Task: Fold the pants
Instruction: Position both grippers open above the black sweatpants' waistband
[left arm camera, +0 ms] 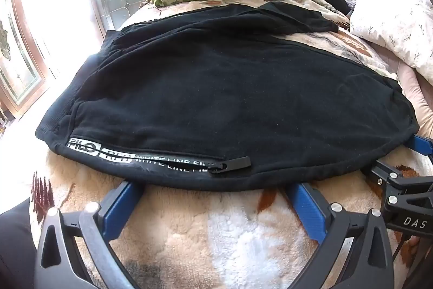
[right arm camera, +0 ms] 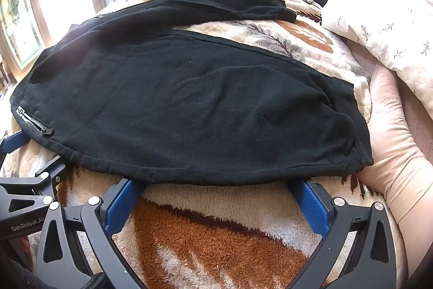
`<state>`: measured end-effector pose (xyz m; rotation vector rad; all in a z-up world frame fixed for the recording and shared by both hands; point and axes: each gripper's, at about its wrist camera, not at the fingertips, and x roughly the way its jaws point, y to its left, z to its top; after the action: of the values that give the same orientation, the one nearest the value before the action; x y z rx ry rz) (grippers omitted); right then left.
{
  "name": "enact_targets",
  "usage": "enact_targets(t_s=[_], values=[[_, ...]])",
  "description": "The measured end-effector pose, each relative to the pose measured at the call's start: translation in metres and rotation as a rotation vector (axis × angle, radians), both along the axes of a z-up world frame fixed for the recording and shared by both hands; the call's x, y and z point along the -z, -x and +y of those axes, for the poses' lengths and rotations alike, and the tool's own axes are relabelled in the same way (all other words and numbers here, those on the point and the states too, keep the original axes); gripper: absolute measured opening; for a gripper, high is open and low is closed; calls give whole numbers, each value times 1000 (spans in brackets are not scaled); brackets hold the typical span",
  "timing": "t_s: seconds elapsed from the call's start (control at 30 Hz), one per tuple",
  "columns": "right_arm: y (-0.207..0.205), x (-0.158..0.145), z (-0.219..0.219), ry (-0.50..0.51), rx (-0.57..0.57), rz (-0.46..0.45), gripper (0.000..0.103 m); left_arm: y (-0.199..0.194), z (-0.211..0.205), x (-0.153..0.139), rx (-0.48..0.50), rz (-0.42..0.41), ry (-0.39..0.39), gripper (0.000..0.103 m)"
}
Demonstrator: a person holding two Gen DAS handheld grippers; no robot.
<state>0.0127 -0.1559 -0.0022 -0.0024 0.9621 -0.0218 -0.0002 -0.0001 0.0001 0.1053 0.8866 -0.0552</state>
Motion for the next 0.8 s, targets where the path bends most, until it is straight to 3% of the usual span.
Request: enact_targets(t_s=[0.07, 0.17, 0.23, 0.33, 0.4, 0.47, 0.67, 0.8], values=[[0, 0, 0, 3, 0, 0, 103, 2, 1, 0, 0, -36, 23, 103], [3, -4, 3, 20, -2, -3, 103, 6, 5, -2, 7, -21, 33, 103], [0, -6, -1, 3, -6, 9, 103, 7, 9, -4, 27, -19, 46, 103], [4, -13, -3, -36, 8, 56, 103, 19, 12, -15, 26, -37, -13, 103], [15, -27, 1, -93, 20, 52, 103, 21, 16, -29, 26, -34, 17, 103], [25, -48, 1, -147, 15, 0, 103, 33, 23, -46, 23, -66, 55, 103], [47, -97, 4, -122, 9, -202, 103, 42, 31, -87, 39, -113, 42, 103], [53, -110, 8, -107, 4, -249, 103, 25, 31, -101, 18, -95, 52, 103]])
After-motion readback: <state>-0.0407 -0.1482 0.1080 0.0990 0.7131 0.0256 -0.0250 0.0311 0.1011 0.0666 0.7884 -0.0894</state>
